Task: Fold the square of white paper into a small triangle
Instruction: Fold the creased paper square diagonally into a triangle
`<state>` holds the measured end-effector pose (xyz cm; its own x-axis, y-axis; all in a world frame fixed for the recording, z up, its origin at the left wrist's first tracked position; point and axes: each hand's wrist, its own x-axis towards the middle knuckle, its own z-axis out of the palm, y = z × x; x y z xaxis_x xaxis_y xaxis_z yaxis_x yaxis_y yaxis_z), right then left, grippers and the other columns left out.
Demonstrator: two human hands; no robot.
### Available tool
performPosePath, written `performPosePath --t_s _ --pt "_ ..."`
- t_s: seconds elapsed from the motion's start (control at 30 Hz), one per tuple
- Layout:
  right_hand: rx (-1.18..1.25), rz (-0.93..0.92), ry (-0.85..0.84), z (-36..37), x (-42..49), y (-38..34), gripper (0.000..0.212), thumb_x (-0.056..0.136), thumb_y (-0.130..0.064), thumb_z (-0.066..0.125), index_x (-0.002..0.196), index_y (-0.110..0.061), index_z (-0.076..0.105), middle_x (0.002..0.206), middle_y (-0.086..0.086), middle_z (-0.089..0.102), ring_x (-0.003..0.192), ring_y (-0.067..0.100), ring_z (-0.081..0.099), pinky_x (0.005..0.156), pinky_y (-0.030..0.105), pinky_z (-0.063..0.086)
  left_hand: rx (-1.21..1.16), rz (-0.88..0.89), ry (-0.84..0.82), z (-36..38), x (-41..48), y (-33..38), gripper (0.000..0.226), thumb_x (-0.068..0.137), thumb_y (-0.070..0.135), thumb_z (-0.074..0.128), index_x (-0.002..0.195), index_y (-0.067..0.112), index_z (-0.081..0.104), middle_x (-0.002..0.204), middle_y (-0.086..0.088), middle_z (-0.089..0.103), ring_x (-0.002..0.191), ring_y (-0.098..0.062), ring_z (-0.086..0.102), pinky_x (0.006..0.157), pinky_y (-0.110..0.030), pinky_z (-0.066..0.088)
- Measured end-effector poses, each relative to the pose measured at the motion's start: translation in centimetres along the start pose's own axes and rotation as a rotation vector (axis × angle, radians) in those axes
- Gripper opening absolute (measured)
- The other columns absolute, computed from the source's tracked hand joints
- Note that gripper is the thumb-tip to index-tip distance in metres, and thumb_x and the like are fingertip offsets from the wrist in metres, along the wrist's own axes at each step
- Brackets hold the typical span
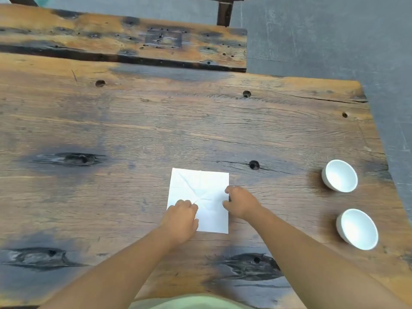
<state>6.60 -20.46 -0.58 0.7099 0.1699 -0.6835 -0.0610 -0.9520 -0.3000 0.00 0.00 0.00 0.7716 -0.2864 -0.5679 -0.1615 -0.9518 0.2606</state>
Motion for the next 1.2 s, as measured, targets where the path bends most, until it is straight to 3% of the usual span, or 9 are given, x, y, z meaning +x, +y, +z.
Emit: performPosePath --t_s 0.1,0.2,0.3,0.43,0.57,0.77,0.87,1.1,1.2 --pt "-0.021 0.008 0.016 -0.9 1.5 0.4 0.036 0.094 -0.025 0.055 0.125 -0.007 0.055 0.123 0.013 0.06 0.107 0.031 0.059 0.089 0.041 0.052 0.05 0.024 0.006 0.9 0.8 -0.8 0.037 0.1 0.029 0.042 0.132 0.012 0.051 0.136 -0.008 0.049 0.126 -0.027 0.042 0.098 -0.04 0.043" --pt "-0.024 0.015 0.031 -1.5 3.0 0.7 0.036 0.094 -0.024 0.055 0.126 -0.009 0.053 0.126 0.013 0.056 0.111 0.032 0.057 0.09 0.04 0.051 0.077 0.036 -0.021 2.1 1.0 -1.5 0.046 0.099 0.022 0.042 0.144 0.012 0.038 0.156 -0.013 0.027 0.143 -0.03 0.025 0.111 -0.042 0.034" --pt "-0.017 0.039 0.058 -1.8 4.4 0.9 0.034 0.094 -0.024 0.054 0.125 -0.01 0.052 0.125 0.014 0.055 0.111 0.033 0.057 0.087 0.039 0.049 0.105 0.04 0.009 3.2 1.2 -2.1 0.057 0.098 0.018 0.04 0.153 0.014 0.023 0.164 -0.014 0.009 0.151 -0.032 0.005 0.12 -0.046 0.021" --pt "0.036 0.084 0.089 -1.9 5.8 1.1 0.025 0.093 -0.022 0.054 0.114 -0.009 0.053 0.12 0.016 0.058 0.108 0.034 0.057 0.075 0.034 0.039 0.117 0.041 0.016 4.9 1.2 -2.5 0.068 0.102 0.033 0.041 0.158 0.021 0.005 0.166 -0.013 -0.011 0.152 -0.033 -0.014 0.123 -0.054 0.005" --pt "0.077 0.099 0.13 -2.1 7.0 1.2 0.029 0.093 -0.025 0.057 0.117 -0.009 0.053 0.12 0.016 0.057 0.106 0.035 0.058 0.074 0.035 0.039 0.136 0.02 0.05 6.5 1.5 -3.2 0.086 0.098 0.057 0.041 0.156 0.024 -0.013 0.164 -0.013 -0.022 0.148 -0.034 -0.027 0.121 -0.061 0.0" --pt "0.126 0.093 0.18 -1.7 8.1 1.4 0.035 0.091 -0.023 0.065 0.12 -0.011 0.05 0.119 0.013 0.054 0.102 0.034 0.059 0.082 0.042 0.05 0.104 -0.022 0.082 7.4 1.6 -4.2 0.099 0.085 0.075 0.045 0.159 0.022 0.005 0.167 -0.014 -0.004 0.152 -0.037 -0.006 0.118 -0.065 0.014" --pt "0.125 0.094 0.219 -0.8 8.4 1.5 0.03 0.089 -0.024 0.067 0.112 -0.013 0.05 0.114 0.011 0.051 0.092 0.034 0.059 0.075 0.039 0.048 0.094 -0.016 0.073 7.9 1.6 -4.6 0.103 0.083 0.077 0.049 0.159 0.02 0.011 0.167 -0.016 0.0 0.153 -0.038 0.0 0.117 -0.066 0.017" --pt "0.145 0.093 0.258 -0.2 9.0 1.4 0.013 0.089 -0.018 0.065 0.095 -0.015 0.053 0.11 0.009 0.05 0.087 0.033 0.058 0.072 0.037 0.047 0.096 -0.037 0.086 8.5 1.5 -4.1 0.101 0.085 0.076 0.043 0.159 0.022 0.001 0.166 -0.014 -0.012 0.152 -0.037 -0.01 0.118 -0.066 0.013" --pt "0.202 0.073 0.302 -0.3 9.2 1.5 0.011 0.086 -0.013 0.062 0.085 -0.018 0.053 0.102 0.005 0.051 0.082 0.028 0.055 0.068 0.034 0.04 0.104 -0.039 0.072 8.0 1.8 -3.6 0.101 0.084 0.075 0.048 0.159 0.02 0.009 0.166 -0.017 -0.006 0.152 -0.038 -0.008 0.117 -0.069 0.013"
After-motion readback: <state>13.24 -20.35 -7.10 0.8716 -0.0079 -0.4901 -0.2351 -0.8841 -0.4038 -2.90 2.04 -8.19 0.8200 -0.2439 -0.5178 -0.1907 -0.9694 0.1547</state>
